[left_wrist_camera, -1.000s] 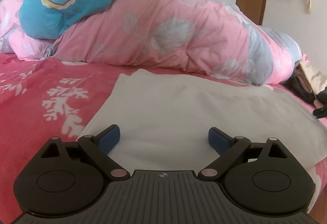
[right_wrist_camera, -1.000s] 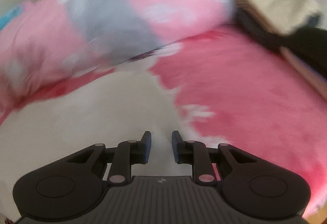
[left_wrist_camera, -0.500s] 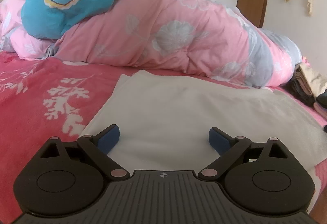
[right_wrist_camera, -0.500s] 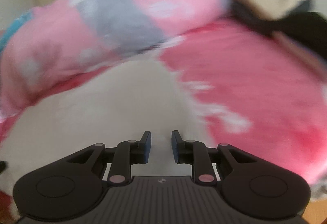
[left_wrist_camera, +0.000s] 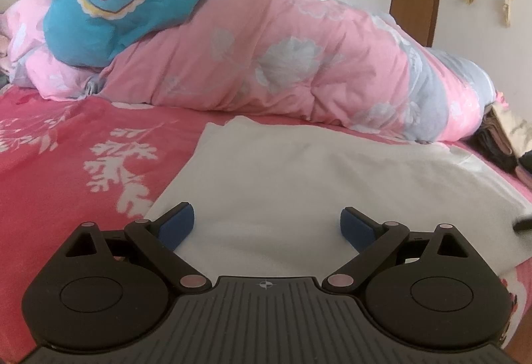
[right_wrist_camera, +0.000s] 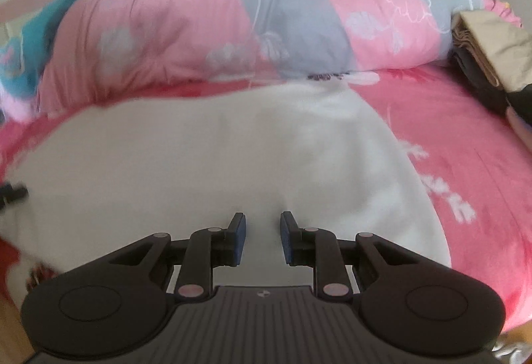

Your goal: Fold clothes

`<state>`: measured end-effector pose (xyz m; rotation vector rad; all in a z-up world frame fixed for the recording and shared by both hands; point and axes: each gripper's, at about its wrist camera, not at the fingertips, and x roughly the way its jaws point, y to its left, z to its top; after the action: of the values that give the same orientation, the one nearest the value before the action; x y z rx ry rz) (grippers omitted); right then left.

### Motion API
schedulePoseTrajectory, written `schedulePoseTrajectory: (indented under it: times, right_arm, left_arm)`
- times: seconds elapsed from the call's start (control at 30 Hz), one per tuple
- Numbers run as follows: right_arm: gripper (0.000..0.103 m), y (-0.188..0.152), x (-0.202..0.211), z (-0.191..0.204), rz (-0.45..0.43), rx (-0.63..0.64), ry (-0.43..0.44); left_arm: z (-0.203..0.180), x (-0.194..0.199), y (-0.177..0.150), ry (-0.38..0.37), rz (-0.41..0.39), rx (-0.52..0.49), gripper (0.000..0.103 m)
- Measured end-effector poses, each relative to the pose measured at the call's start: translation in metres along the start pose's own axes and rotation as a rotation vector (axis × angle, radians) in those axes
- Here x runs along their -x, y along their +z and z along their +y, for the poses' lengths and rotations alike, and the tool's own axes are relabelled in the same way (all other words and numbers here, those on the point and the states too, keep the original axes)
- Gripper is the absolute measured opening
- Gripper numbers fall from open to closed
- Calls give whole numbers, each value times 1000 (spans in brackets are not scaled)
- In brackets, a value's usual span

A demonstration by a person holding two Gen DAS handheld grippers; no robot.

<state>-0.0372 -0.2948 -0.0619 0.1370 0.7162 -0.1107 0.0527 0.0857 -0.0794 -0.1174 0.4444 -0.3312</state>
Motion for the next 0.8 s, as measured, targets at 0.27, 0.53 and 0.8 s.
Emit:
schedulePoseTrajectory:
  times: [0.27,0.53,0.8]
  right_arm:
    - [24,-5,27,20,29,51,11]
    - [24,-1,-18,104,-15,192,207]
    - [25,-20,7,126,-1,300,228]
  left_arm:
    - [-1,9,3,41,29,-2,96]
    - [5,32,-8,130,50,-16,96]
    - [20,36,-13,149,81,32,96]
